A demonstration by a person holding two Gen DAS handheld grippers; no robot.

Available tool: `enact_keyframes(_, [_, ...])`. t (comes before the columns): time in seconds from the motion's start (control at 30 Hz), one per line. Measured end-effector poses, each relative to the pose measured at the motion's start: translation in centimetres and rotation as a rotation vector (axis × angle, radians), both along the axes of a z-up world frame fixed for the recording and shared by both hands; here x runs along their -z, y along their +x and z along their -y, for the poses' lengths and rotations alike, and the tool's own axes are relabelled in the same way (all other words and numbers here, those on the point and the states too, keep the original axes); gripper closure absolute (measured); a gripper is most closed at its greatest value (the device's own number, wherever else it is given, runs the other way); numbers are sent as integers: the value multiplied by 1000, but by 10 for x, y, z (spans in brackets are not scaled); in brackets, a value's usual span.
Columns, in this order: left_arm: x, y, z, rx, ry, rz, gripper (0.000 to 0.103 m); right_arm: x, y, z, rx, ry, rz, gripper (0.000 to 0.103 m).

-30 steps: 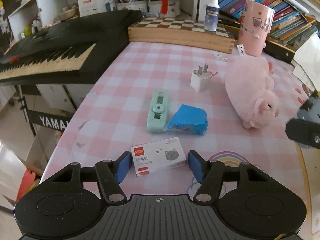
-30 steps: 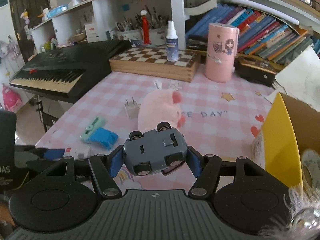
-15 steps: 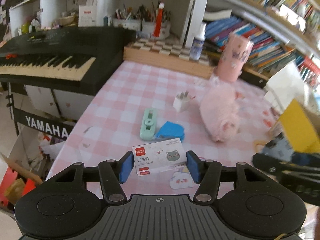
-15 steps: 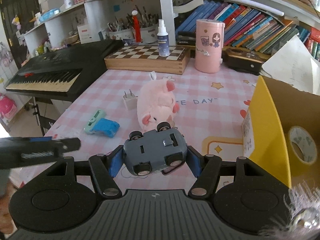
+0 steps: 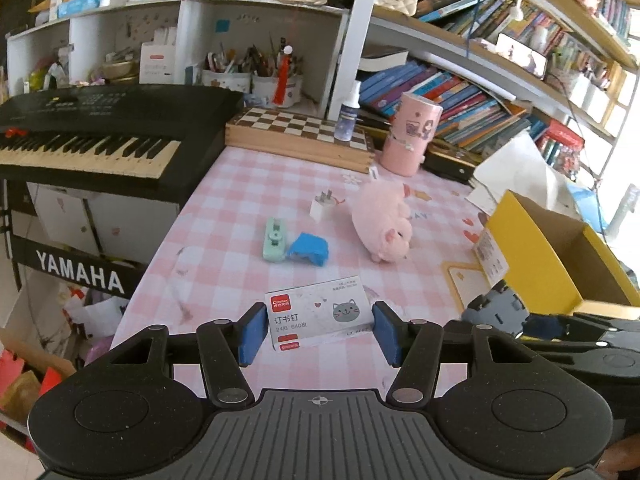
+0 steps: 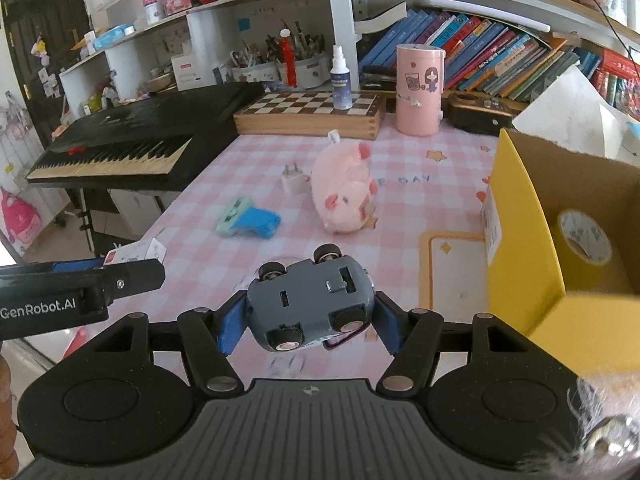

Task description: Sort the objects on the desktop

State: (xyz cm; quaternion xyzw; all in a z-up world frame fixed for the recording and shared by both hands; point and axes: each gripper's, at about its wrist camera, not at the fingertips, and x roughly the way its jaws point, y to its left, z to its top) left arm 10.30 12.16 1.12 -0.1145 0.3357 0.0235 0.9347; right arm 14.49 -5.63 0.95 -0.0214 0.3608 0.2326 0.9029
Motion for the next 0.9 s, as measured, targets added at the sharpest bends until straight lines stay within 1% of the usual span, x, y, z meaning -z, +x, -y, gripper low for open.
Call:
enact_keyframes(0.23, [2, -44, -1, 38, -15, -5, 46, 3, -52, 2, 33, -1, -12, 41])
enact_keyframes(0.43, [5, -73, 5, 98, -19, -13, 46, 7, -92, 14, 103, 9, -27, 41])
enact_keyframes(0.63, [6, -85, 17, 197, -31, -32, 46, 13, -122, 31, 196, 14, -74, 41])
enact_keyframes(0.9, [6, -90, 45, 344, -35, -29, 46, 10, -146, 65, 342, 21, -81, 41])
